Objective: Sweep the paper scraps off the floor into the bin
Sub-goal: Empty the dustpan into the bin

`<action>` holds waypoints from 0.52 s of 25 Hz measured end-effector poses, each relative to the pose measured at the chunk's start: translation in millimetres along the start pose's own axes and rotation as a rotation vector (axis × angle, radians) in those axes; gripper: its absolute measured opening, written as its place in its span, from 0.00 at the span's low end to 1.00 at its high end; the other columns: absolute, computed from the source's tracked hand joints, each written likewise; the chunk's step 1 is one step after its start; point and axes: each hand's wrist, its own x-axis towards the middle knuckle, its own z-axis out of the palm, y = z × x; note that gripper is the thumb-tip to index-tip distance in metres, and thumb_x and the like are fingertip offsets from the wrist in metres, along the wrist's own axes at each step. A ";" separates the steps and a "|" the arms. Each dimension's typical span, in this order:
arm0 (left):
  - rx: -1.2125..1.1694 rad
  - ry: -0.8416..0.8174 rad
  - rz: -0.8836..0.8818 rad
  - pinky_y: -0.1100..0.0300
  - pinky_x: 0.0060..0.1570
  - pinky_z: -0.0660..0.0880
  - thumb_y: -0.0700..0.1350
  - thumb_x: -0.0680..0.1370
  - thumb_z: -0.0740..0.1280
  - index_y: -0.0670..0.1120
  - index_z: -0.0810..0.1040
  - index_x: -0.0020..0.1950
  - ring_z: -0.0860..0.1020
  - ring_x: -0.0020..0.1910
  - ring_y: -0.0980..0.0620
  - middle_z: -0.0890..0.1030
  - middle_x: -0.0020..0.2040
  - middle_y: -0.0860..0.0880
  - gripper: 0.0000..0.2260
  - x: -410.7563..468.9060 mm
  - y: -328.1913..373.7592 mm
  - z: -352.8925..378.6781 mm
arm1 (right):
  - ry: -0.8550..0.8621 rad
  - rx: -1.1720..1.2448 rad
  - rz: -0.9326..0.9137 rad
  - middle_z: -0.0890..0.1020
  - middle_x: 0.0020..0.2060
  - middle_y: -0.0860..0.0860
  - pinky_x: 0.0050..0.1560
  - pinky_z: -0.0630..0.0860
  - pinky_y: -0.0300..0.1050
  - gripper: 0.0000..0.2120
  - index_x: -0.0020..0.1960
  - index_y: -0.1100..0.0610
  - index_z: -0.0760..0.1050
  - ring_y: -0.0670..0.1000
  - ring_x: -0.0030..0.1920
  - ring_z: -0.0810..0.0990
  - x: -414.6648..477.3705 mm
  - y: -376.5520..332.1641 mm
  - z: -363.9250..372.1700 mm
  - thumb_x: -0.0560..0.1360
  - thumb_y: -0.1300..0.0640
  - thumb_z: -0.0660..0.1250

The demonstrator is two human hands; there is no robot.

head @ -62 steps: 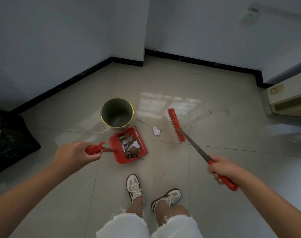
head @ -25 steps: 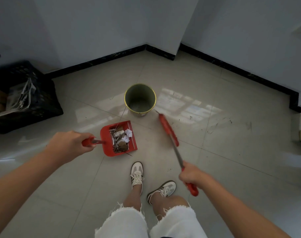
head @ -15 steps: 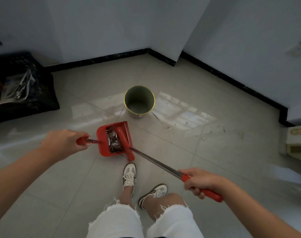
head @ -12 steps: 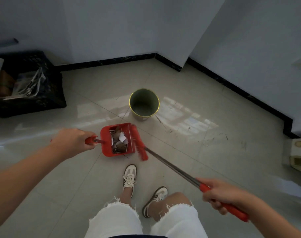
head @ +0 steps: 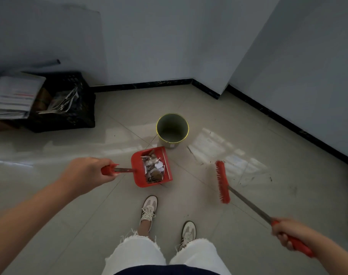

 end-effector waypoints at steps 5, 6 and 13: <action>-0.014 0.035 -0.110 0.60 0.26 0.67 0.68 0.66 0.62 0.55 0.81 0.39 0.74 0.28 0.52 0.76 0.27 0.56 0.19 -16.7 80.6 -10.6 | 0.040 0.083 0.021 0.67 0.19 0.52 0.17 0.64 0.31 0.11 0.36 0.61 0.65 0.47 0.13 0.64 24.1 44.4 -53.4 0.73 0.73 0.59; -0.015 0.055 -0.142 0.59 0.27 0.69 0.69 0.66 0.61 0.54 0.81 0.38 0.74 0.28 0.52 0.77 0.27 0.55 0.21 -14.8 93.9 -12.3 | 0.046 0.082 0.021 0.67 0.19 0.52 0.17 0.64 0.31 0.11 0.36 0.61 0.65 0.47 0.13 0.64 25.6 55.1 -61.6 0.73 0.73 0.58; -0.357 0.188 -0.413 0.61 0.41 0.75 0.62 0.64 0.76 0.53 0.84 0.40 0.81 0.38 0.53 0.84 0.34 0.55 0.15 -23.4 147.1 -38.6 | 0.018 0.228 -0.021 0.66 0.18 0.52 0.14 0.62 0.30 0.12 0.33 0.62 0.65 0.47 0.12 0.63 35.0 90.9 -106.0 0.74 0.73 0.57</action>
